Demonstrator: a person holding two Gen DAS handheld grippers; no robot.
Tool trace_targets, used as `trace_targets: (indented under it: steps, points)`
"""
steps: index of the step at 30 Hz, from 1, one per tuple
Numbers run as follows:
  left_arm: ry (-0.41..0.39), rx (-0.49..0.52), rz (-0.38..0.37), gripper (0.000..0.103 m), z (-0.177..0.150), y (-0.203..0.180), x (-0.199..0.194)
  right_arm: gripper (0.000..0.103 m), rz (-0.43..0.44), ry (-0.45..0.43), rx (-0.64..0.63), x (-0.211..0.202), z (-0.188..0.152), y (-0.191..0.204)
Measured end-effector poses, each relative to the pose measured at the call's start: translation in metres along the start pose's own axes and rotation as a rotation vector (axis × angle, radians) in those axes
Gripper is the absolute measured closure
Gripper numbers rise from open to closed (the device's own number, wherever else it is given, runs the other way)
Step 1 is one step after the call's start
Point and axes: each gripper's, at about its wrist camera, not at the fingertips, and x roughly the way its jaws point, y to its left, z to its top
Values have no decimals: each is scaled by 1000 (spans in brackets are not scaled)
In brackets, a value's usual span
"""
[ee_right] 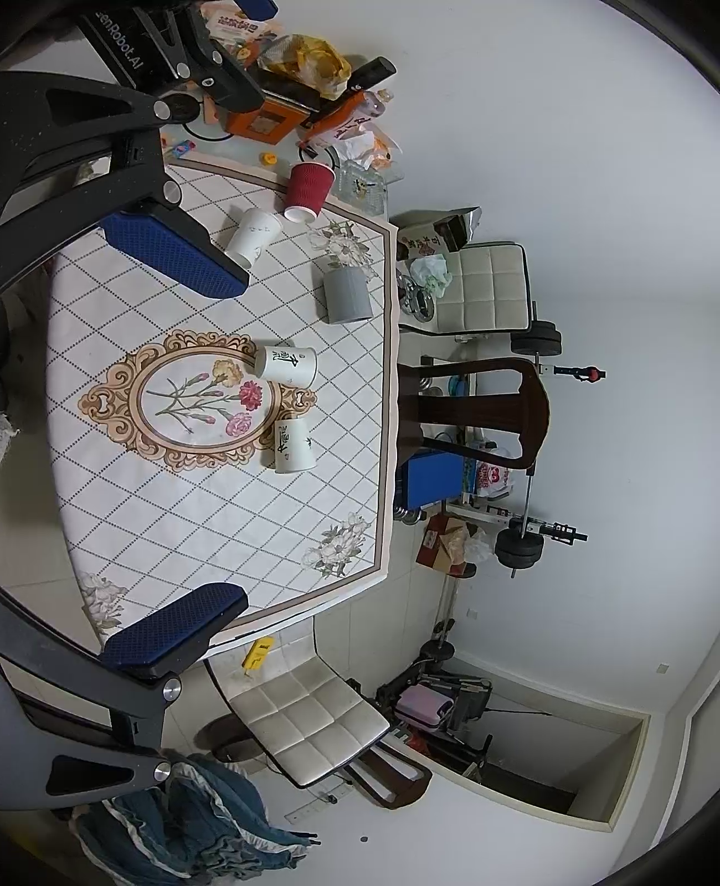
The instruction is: Flip cup upright
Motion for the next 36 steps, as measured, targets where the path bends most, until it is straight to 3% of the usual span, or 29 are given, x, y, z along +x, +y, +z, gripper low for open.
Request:
trace_targets:
  steps: [36]
  points:
    - [-10,-2,0,0,5,2,-1,0,4,-6,-6,-3,5,2]
